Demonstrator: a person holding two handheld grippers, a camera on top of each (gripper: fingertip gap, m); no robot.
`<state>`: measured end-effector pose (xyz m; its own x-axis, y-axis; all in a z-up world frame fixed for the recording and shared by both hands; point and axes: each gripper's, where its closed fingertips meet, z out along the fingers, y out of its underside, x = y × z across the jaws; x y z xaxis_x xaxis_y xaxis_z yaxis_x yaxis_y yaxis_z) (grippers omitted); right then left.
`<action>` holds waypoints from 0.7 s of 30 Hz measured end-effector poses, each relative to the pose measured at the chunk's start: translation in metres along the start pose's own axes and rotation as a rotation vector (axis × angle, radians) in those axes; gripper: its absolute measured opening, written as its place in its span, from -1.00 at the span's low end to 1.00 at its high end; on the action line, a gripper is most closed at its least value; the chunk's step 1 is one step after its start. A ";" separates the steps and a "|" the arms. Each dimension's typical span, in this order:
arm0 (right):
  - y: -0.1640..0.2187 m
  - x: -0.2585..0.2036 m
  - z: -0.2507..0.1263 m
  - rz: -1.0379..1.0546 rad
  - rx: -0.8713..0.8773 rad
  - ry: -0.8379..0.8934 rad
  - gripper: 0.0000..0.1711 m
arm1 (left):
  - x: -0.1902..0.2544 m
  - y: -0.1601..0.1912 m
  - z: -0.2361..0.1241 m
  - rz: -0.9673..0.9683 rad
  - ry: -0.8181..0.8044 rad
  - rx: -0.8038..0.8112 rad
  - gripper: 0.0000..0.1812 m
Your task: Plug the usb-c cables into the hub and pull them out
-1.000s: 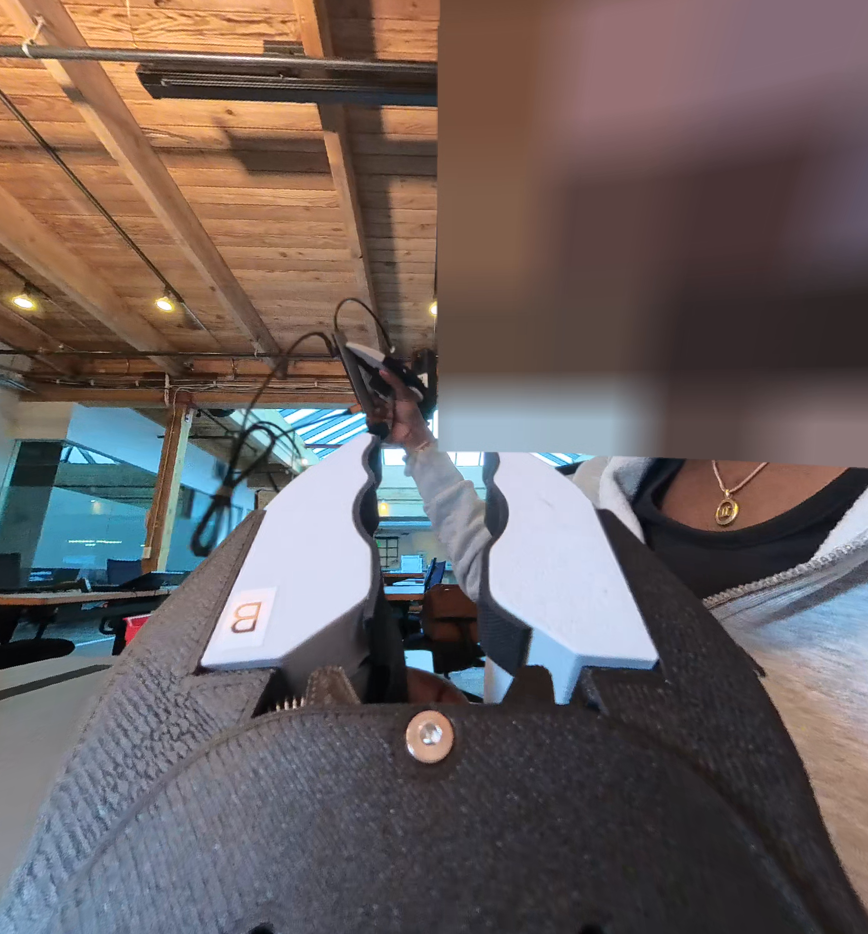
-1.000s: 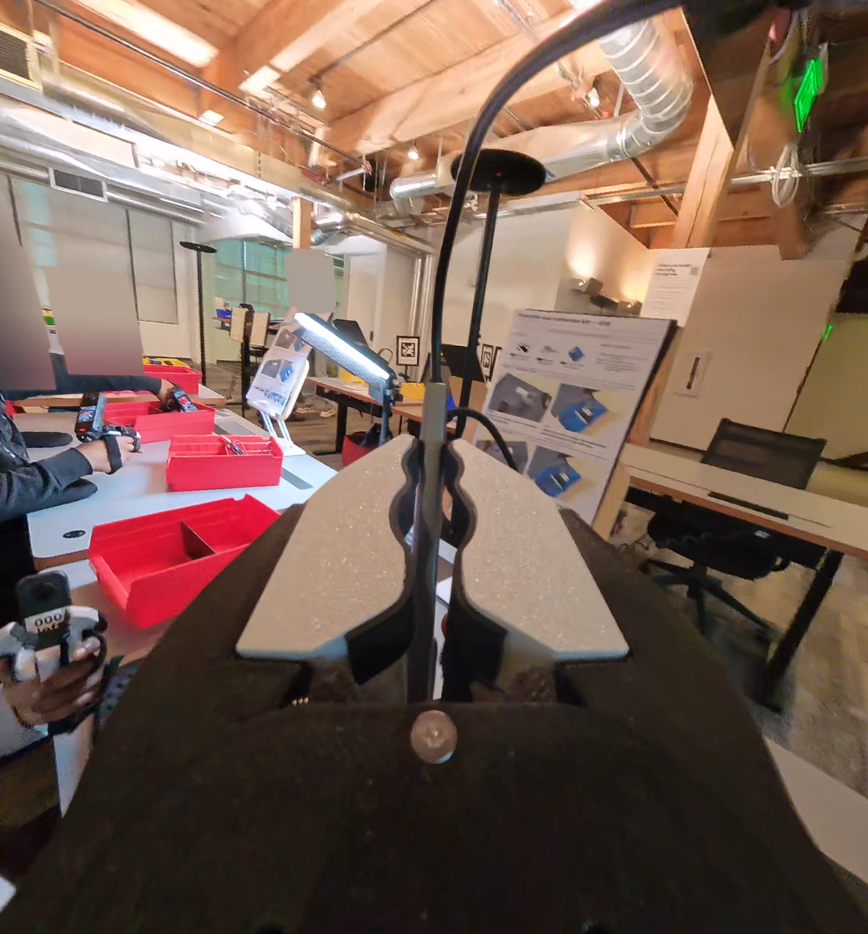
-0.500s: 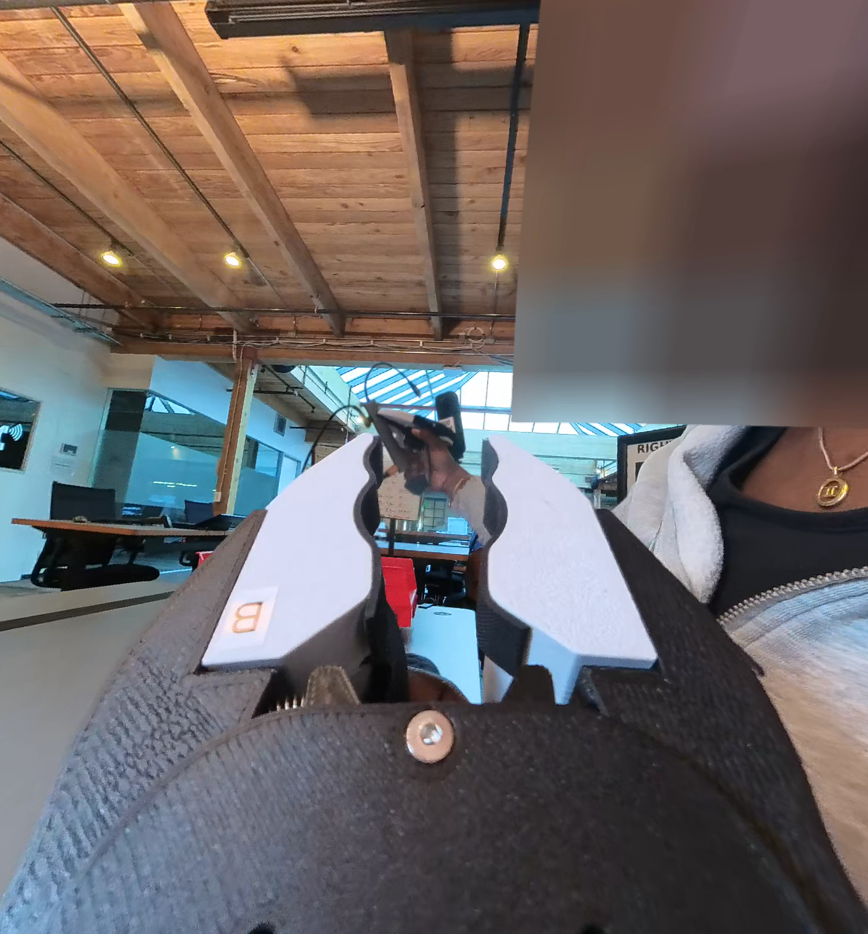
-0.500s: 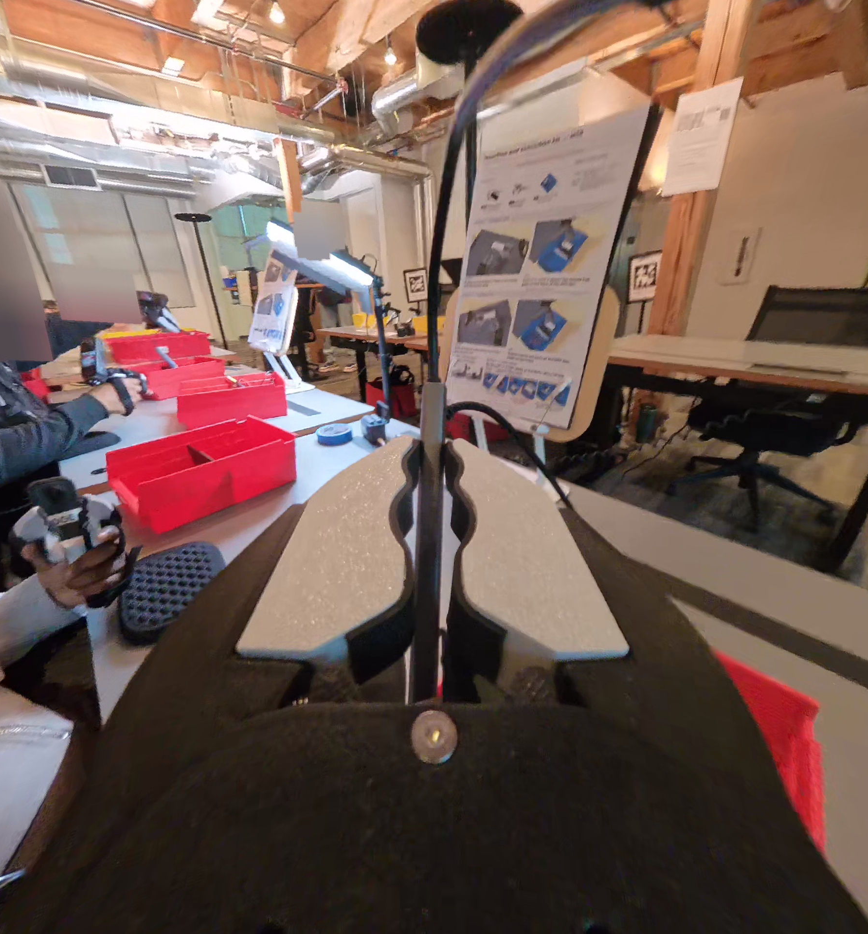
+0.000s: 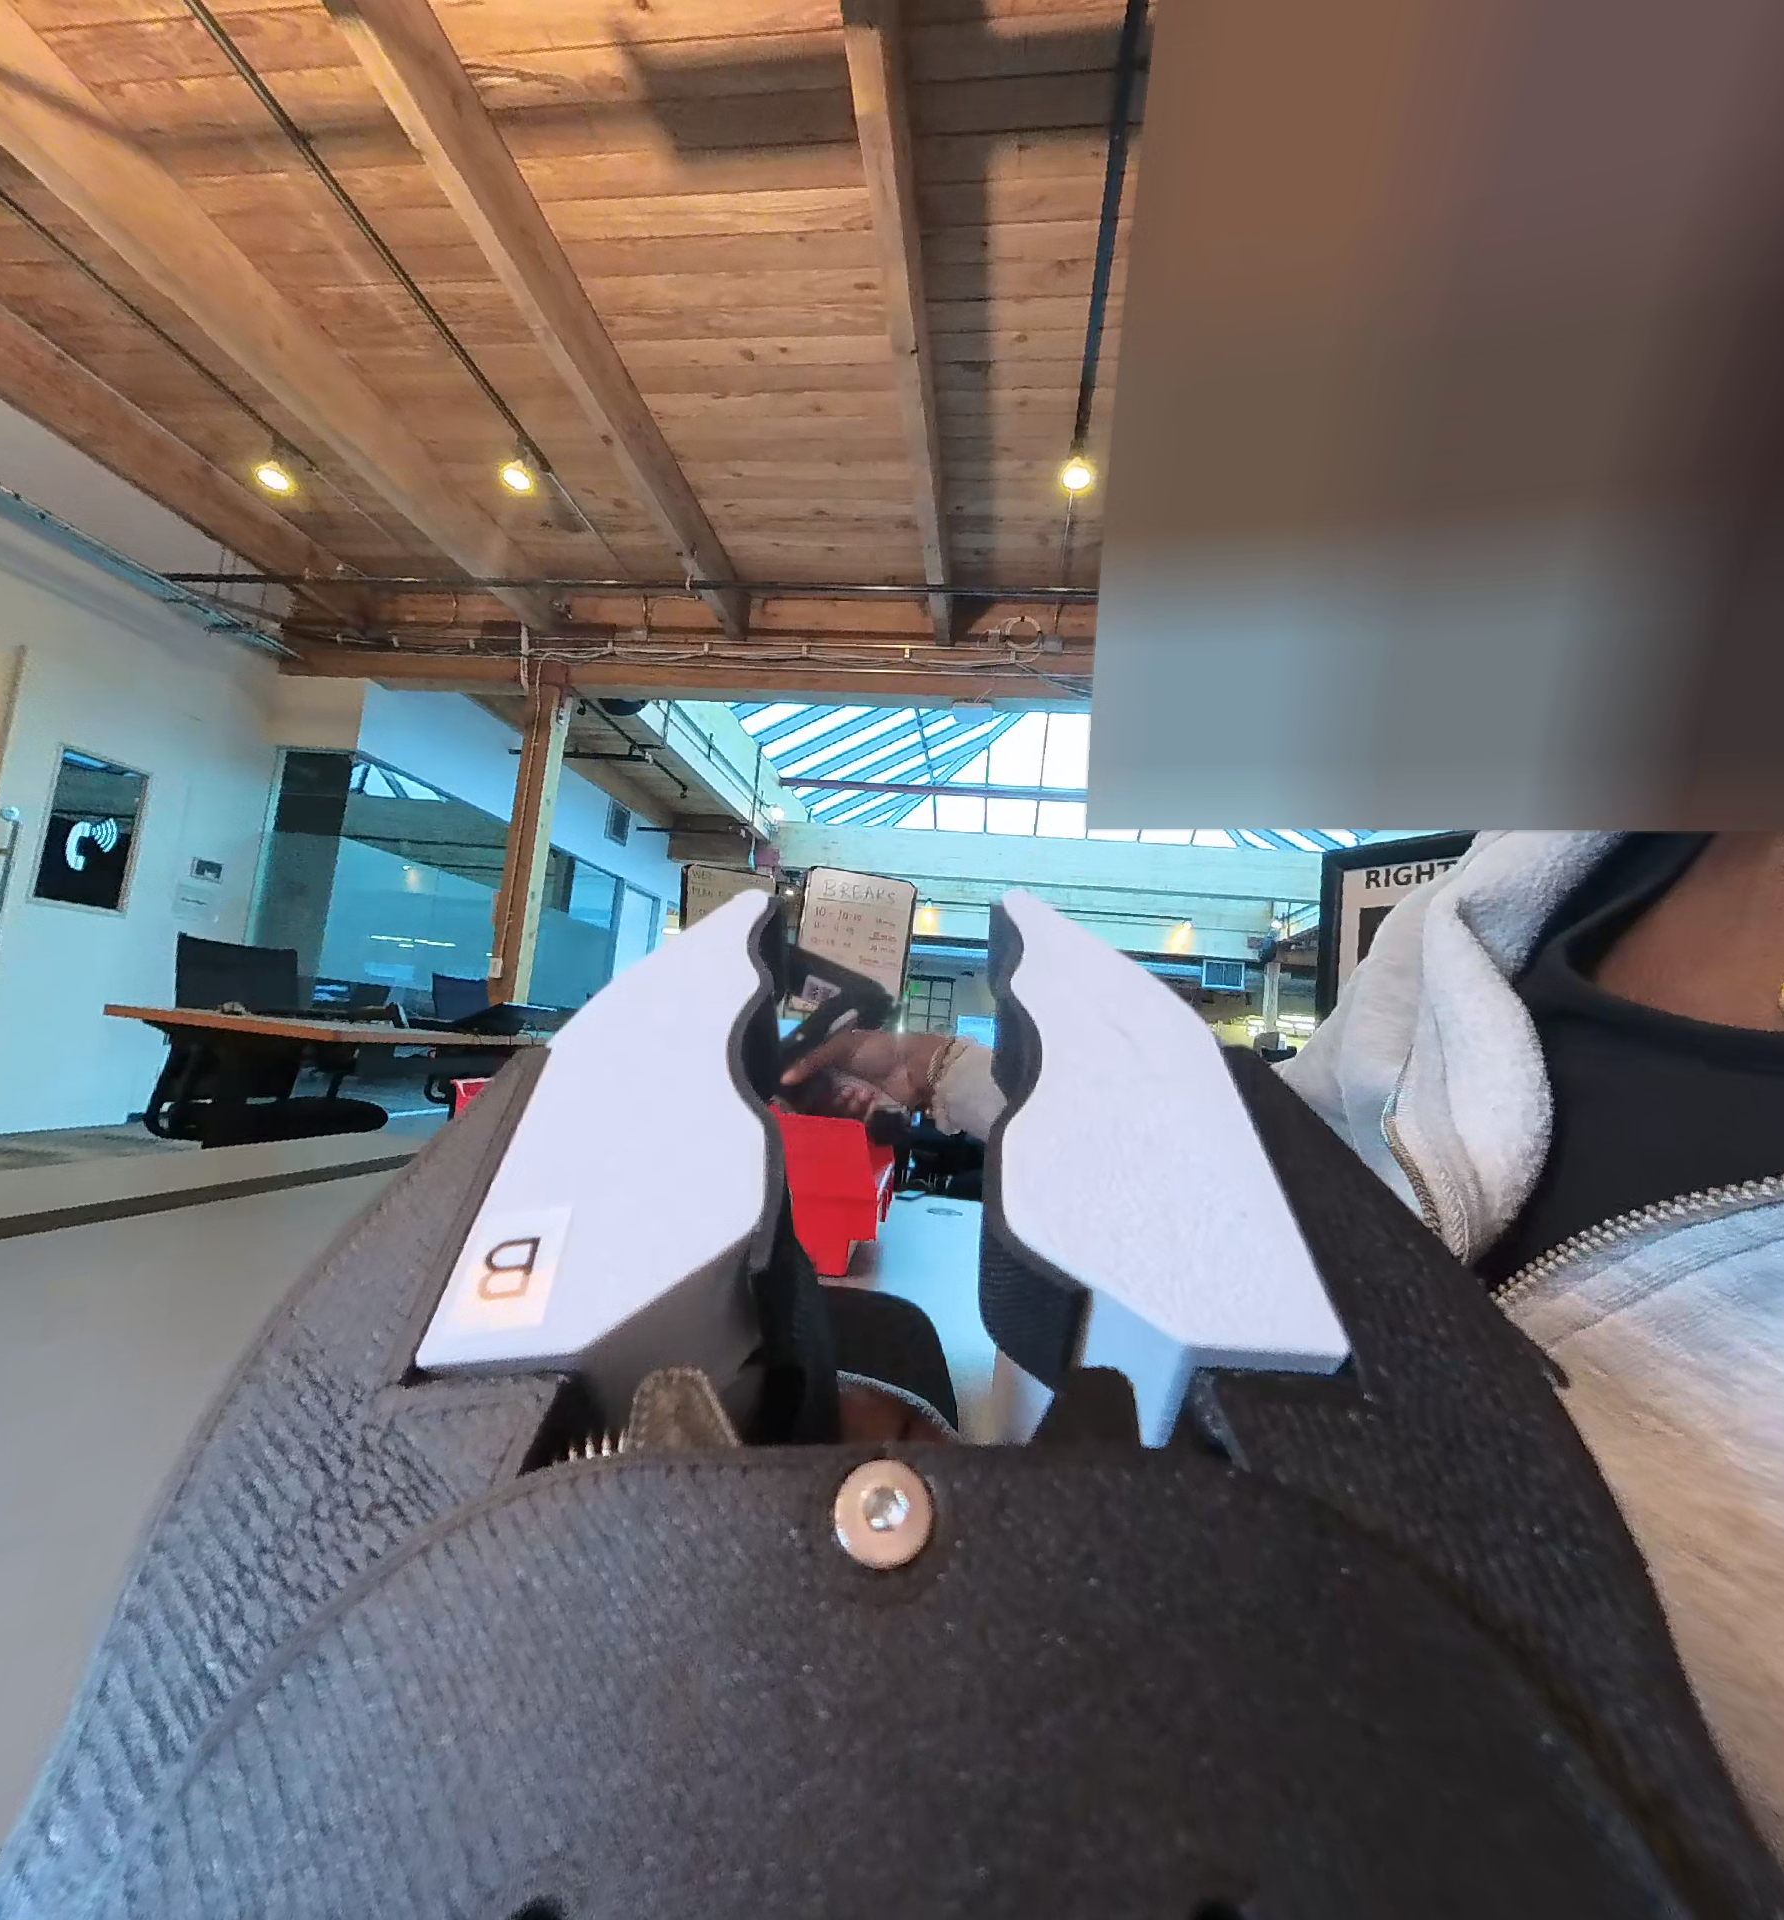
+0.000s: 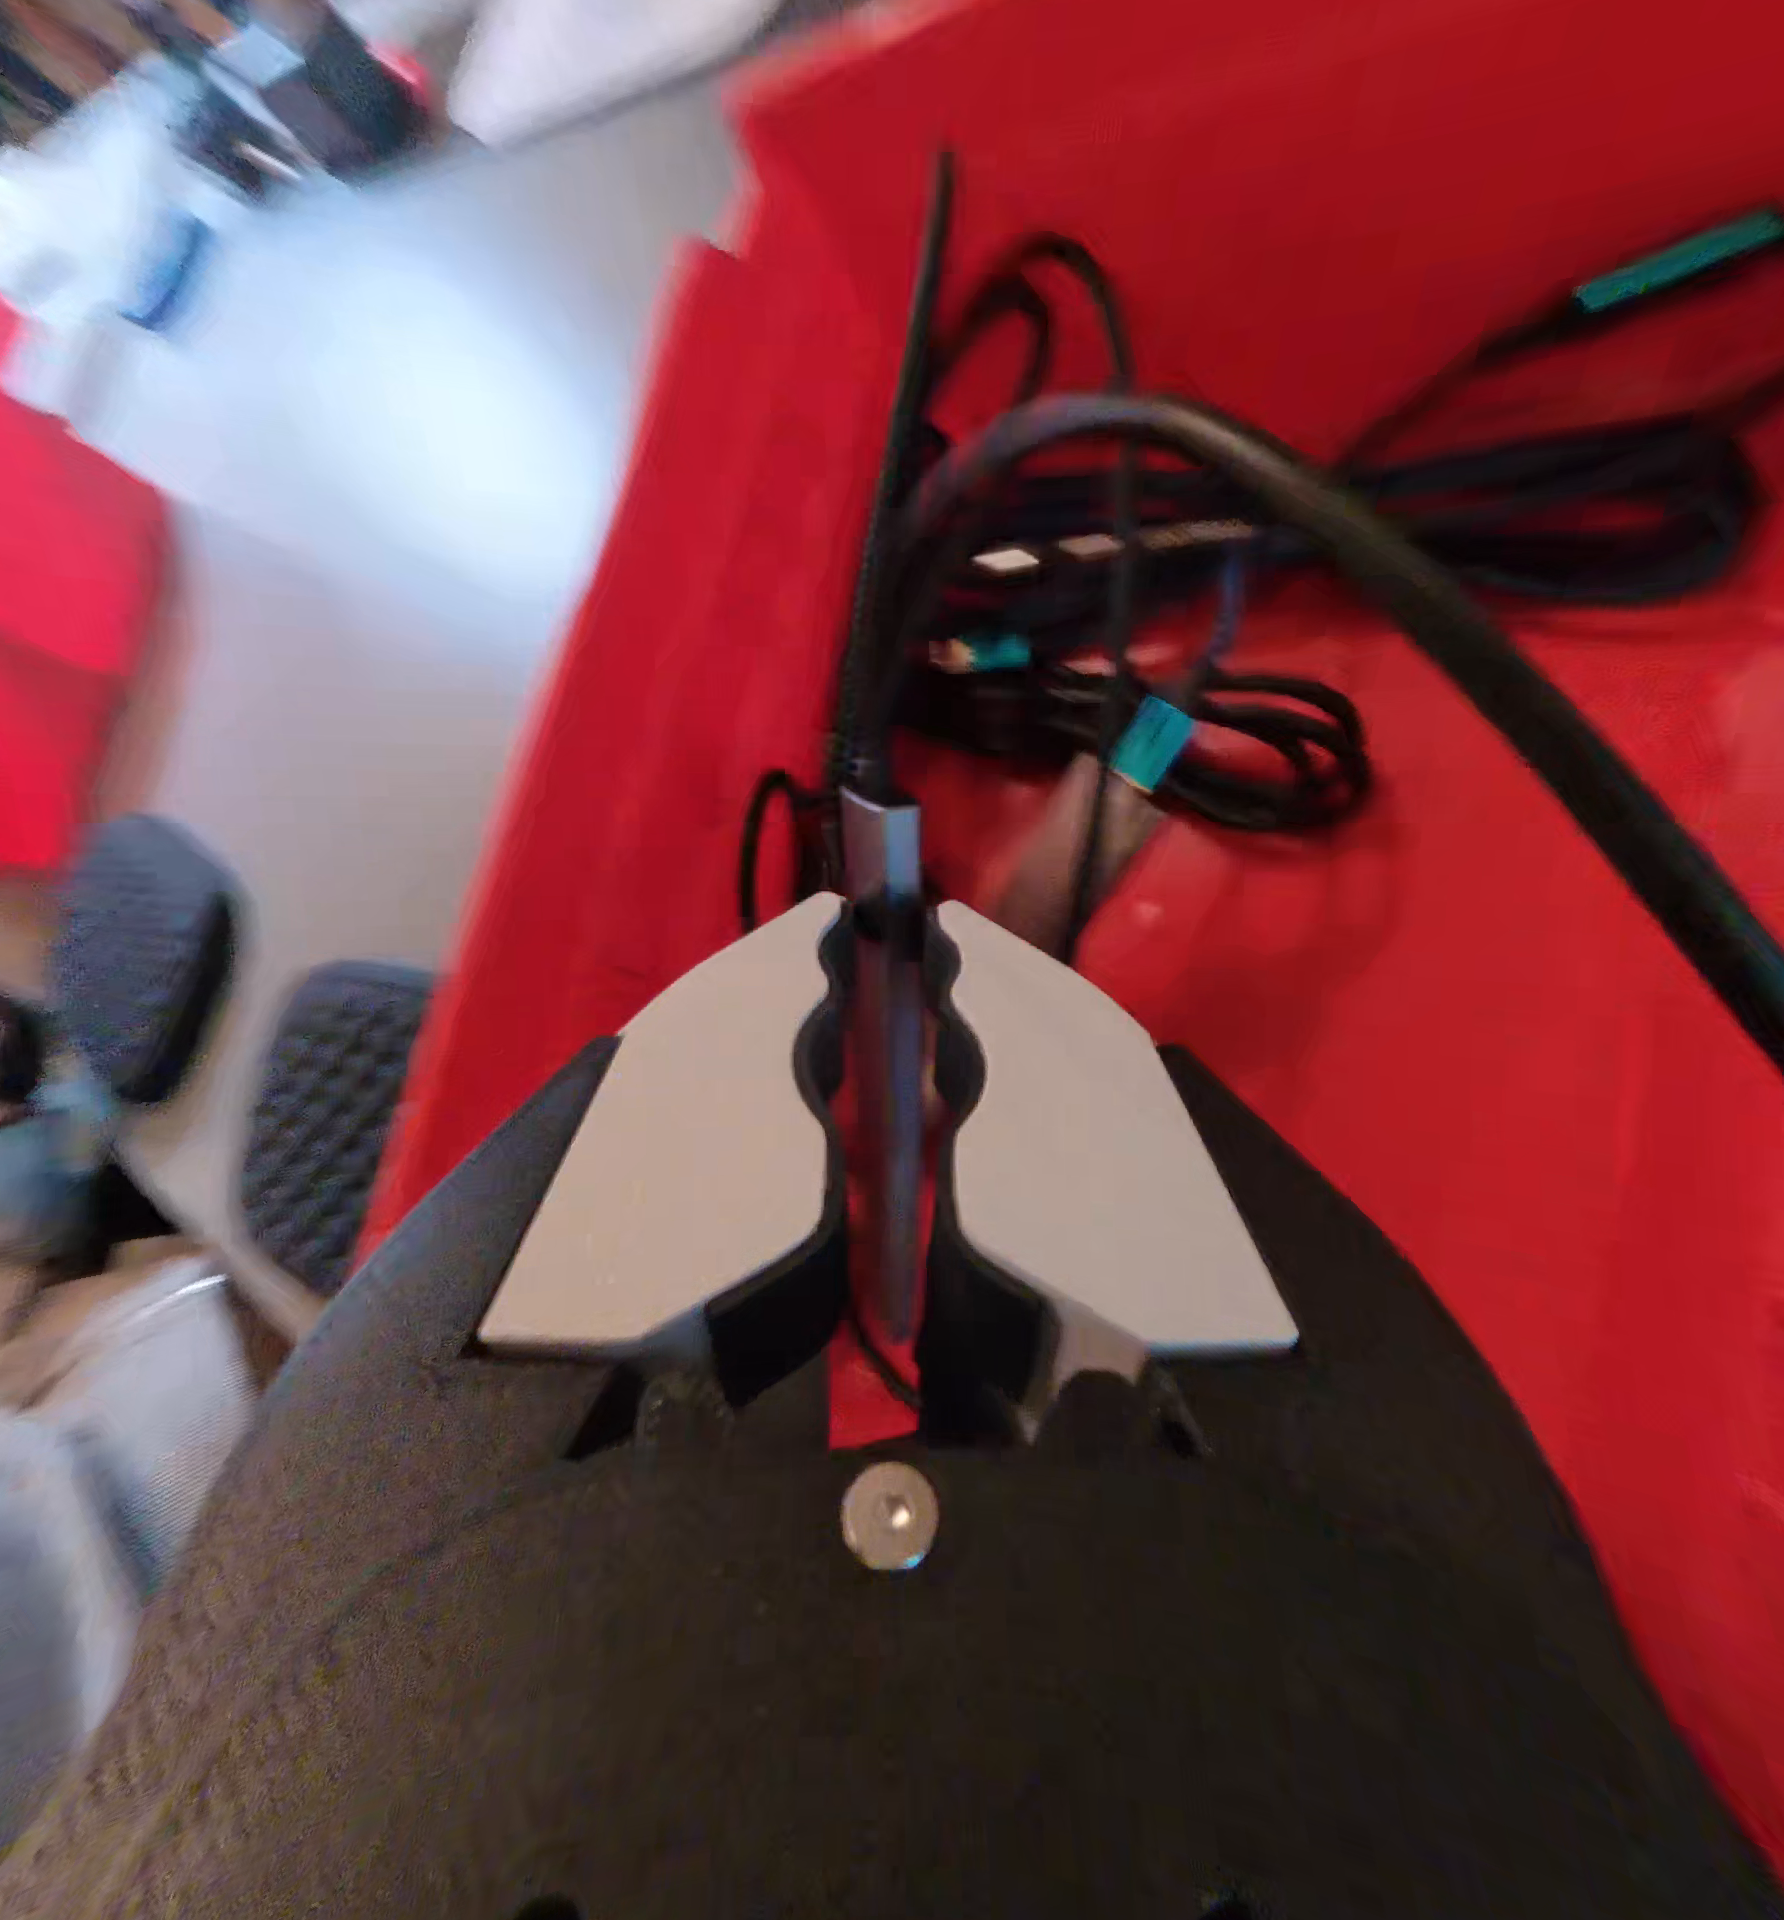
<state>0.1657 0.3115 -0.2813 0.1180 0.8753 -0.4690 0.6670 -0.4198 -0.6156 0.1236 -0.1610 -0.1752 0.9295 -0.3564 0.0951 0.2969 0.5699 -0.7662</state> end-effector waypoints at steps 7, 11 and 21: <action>0.012 0.037 0.002 -0.076 -0.083 0.316 -0.75 | -0.003 0.007 0.001 0.013 -0.025 -0.051 -0.59; 0.006 0.039 -0.024 -0.240 -0.118 0.583 -0.38 | -0.012 0.016 0.001 0.027 -0.082 -0.111 -0.59; 0.038 -0.109 -0.059 -0.514 -0.035 0.327 -0.11 | -0.017 0.025 0.003 0.065 -0.130 -0.155 -0.59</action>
<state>0.2214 0.2142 -0.2167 -0.0092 0.9945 0.1044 0.7215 0.0789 -0.6880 0.1154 -0.1387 -0.1941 0.9690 -0.2183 0.1158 0.2075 0.4641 -0.8611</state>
